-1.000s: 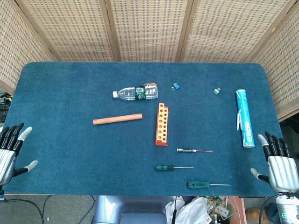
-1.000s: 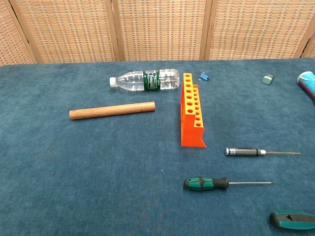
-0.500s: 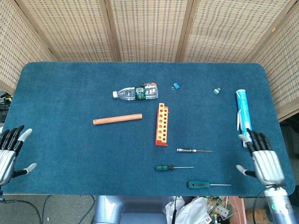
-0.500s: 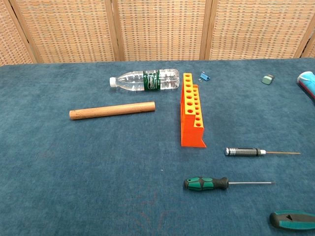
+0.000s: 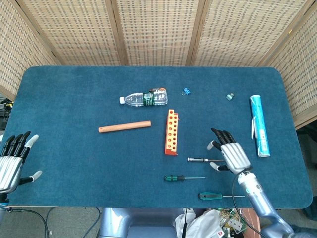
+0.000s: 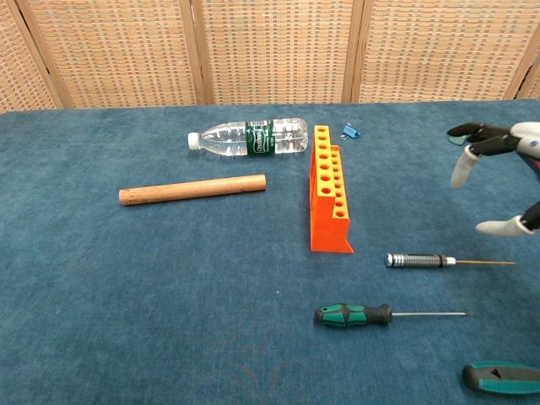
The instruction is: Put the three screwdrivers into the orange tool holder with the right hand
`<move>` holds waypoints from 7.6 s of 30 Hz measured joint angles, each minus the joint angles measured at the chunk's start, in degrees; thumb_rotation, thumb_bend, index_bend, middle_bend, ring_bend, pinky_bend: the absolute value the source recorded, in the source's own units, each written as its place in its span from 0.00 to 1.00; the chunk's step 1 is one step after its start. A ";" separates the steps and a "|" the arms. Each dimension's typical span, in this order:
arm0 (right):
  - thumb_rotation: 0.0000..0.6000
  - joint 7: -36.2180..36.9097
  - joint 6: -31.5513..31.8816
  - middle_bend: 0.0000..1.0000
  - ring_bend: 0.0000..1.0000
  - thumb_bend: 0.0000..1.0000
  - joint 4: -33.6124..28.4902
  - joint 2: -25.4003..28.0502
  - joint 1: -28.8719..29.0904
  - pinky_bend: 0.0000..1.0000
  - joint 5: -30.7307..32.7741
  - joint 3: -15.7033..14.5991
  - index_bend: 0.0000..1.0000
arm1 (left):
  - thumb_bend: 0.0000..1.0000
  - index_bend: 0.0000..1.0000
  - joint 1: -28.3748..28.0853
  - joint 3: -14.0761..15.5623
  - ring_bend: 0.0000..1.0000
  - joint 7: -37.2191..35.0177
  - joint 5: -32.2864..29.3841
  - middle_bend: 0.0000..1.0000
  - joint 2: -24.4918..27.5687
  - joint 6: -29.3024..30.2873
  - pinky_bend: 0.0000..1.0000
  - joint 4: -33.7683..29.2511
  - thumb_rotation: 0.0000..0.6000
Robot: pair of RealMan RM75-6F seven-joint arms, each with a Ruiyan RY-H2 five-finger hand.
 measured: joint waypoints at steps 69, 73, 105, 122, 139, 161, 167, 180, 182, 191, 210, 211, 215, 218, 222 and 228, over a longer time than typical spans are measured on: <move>1.00 -12.65 -7.70 0.00 0.00 0.35 11.46 -15.95 8.96 0.00 17.69 -0.88 0.55 | 0.00 0.00 -0.30 0.04 0.00 -0.43 -0.43 0.00 0.03 -0.61 0.00 -0.07 1.00; 1.00 -11.92 -7.45 0.00 0.00 0.37 10.78 -15.68 8.87 0.00 17.47 -0.87 0.56 | 0.00 0.00 -0.29 0.06 0.00 -0.37 -0.37 0.00 0.02 -0.57 0.00 -0.12 1.00; 1.00 -4.43 0.44 0.05 0.00 0.42 -9.80 -1.94 8.69 0.00 13.72 7.98 0.62 | 0.00 0.00 -2.95 0.02 0.00 -1.89 -2.55 0.00 0.24 -6.38 0.00 0.15 1.00; 1.00 3.98 -2.68 0.06 0.00 0.42 -11.86 1.72 13.89 0.00 22.11 18.26 0.63 | 0.00 0.00 -3.67 -0.96 0.00 -5.05 0.00 0.00 -2.92 -3.40 0.00 5.54 1.00; 1.00 11.23 -12.66 0.07 0.00 0.43 -1.09 0.64 25.30 0.00 39.43 26.04 0.63 | 0.00 0.00 -3.78 -1.32 0.00 -3.77 -0.90 0.00 -3.42 -2.98 0.00 5.71 1.00; 1.00 13.00 -17.81 0.07 0.00 0.43 6.57 -3.42 32.69 0.00 51.99 25.09 0.63 | 0.00 0.00 -4.18 -1.41 0.00 -2.57 -2.44 0.00 -3.92 -4.10 0.00 5.77 1.00; 1.00 14.14 -18.91 0.07 0.00 0.43 7.08 -4.04 33.43 0.00 52.33 25.10 0.63 | 0.00 0.00 -4.21 -1.49 0.00 -2.97 -2.69 0.00 -3.79 -4.15 0.00 5.79 1.00; 1.00 14.81 -19.64 0.07 0.00 0.43 9.90 -5.94 34.73 0.00 52.02 23.57 0.63 | 0.00 0.00 -4.31 -1.67 0.00 -3.71 -3.19 0.00 -3.69 -4.35 0.00 6.22 1.00; 1.00 14.95 -19.66 0.07 0.00 0.43 10.36 -6.03 34.77 0.00 51.96 23.51 0.63 | 0.00 0.00 -4.34 -1.65 0.00 -3.76 -3.22 0.00 -3.70 -4.44 0.00 6.26 1.00; 1.00 15.44 -19.67 0.07 0.00 0.43 10.13 -5.13 34.42 0.00 51.48 23.45 0.63 | 0.00 0.00 -4.42 -1.56 0.00 -3.70 -3.15 0.00 -3.73 -4.51 0.00 6.28 1.00; 1.00 15.04 -19.72 0.07 0.00 0.43 12.42 -5.98 34.96 0.00 51.78 22.44 0.63 | 0.00 0.00 -4.37 -1.54 0.00 -3.96 -3.09 0.00 -3.71 -4.28 0.00 6.34 1.00; 1.00 15.06 -19.77 0.07 0.00 0.43 12.58 -6.05 34.97 0.00 51.80 22.41 0.63 | 0.00 0.00 -4.38 -1.53 0.00 -3.95 -3.10 0.00 -3.73 -4.31 0.00 6.36 1.00; 1.00 15.02 -20.04 0.07 0.00 0.43 13.42 -6.51 35.10 0.00 51.78 22.13 0.63 | 0.00 0.00 -4.47 -1.55 0.00 -3.98 -3.21 0.00 -3.79 -4.49 0.00 6.51 1.00; 1.00 15.01 -20.36 0.07 0.00 0.43 14.32 -7.10 35.20 0.00 51.64 21.74 0.64 | 0.00 0.00 -4.49 -1.61 0.00 -4.01 -3.31 0.00 -3.79 -4.50 0.00 6.53 1.00; 1.00 15.10 -20.84 0.07 0.00 0.43 15.47 -7.97 35.29 0.00 51.54 21.29 0.64 | 0.00 0.00 -4.54 -1.62 0.00 -4.01 -3.41 0.00 -3.84 -4.64 0.00 6.64 1.00; 1.00 15.60 -21.75 0.07 0.00 0.43 17.80 -9.48 35.51 0.00 50.83 21.02 0.64 | 0.00 0.00 -4.66 -1.73 0.00 -4.04 -3.78 0.00 -3.92 -4.95 0.00 6.86 1.00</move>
